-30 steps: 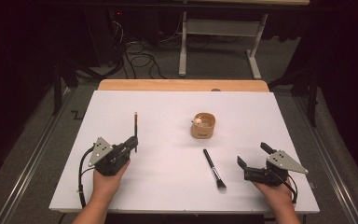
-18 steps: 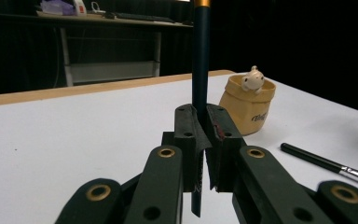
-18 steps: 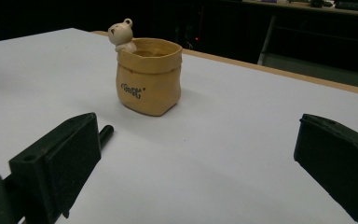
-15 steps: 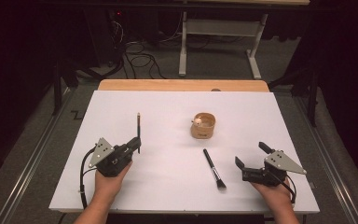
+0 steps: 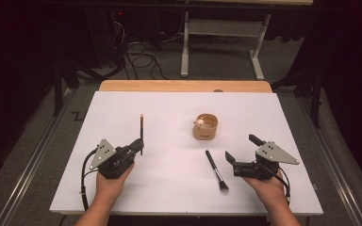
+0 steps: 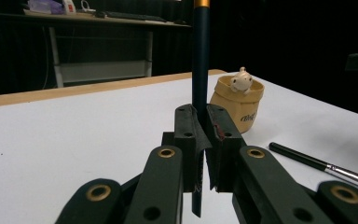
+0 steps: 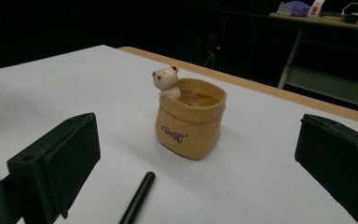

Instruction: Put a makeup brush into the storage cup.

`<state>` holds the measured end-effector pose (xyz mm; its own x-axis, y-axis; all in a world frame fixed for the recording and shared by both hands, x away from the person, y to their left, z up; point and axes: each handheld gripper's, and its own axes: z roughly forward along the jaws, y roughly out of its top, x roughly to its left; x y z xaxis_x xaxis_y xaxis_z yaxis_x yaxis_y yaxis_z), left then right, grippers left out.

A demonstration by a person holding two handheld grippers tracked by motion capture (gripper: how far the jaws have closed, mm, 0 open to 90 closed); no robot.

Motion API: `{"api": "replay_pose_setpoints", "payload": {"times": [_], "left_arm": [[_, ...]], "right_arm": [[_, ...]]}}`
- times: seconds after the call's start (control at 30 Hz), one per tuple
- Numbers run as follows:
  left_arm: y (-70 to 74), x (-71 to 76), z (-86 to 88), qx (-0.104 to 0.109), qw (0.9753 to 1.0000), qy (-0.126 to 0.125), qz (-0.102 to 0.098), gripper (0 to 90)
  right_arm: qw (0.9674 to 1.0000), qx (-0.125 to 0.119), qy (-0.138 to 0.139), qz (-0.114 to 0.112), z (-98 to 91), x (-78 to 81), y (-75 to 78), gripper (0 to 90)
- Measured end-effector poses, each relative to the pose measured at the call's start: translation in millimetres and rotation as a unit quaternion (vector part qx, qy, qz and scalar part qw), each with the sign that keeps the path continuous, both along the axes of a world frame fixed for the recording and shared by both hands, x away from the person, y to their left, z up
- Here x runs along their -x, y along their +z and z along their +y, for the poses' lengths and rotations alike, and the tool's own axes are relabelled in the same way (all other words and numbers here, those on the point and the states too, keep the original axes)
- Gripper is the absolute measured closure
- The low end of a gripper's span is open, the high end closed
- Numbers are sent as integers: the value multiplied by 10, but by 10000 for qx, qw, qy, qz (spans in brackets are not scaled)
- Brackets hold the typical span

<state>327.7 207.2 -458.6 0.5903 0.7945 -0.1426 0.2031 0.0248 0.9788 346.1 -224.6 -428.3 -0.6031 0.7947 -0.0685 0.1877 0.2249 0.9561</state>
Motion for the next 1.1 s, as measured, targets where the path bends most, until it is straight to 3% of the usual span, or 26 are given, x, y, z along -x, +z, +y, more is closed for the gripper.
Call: {"api": "replay_pose_setpoints", "payload": {"times": [0.47,0.73,1.1], "left_arm": [[0,-5,-11,-29,10000,-7,-5,839],[0,6,-43,-71,10000,-54,-29,839],[-8,18,-137,-96,9998,-131,-69,839]], "right_arm": [[9992,-42,399,-49,347,-131,237,10],[9984,-3,551,-98,529,-159,283,18],[9964,-150,824,-110,722,-185,325,33]]}}
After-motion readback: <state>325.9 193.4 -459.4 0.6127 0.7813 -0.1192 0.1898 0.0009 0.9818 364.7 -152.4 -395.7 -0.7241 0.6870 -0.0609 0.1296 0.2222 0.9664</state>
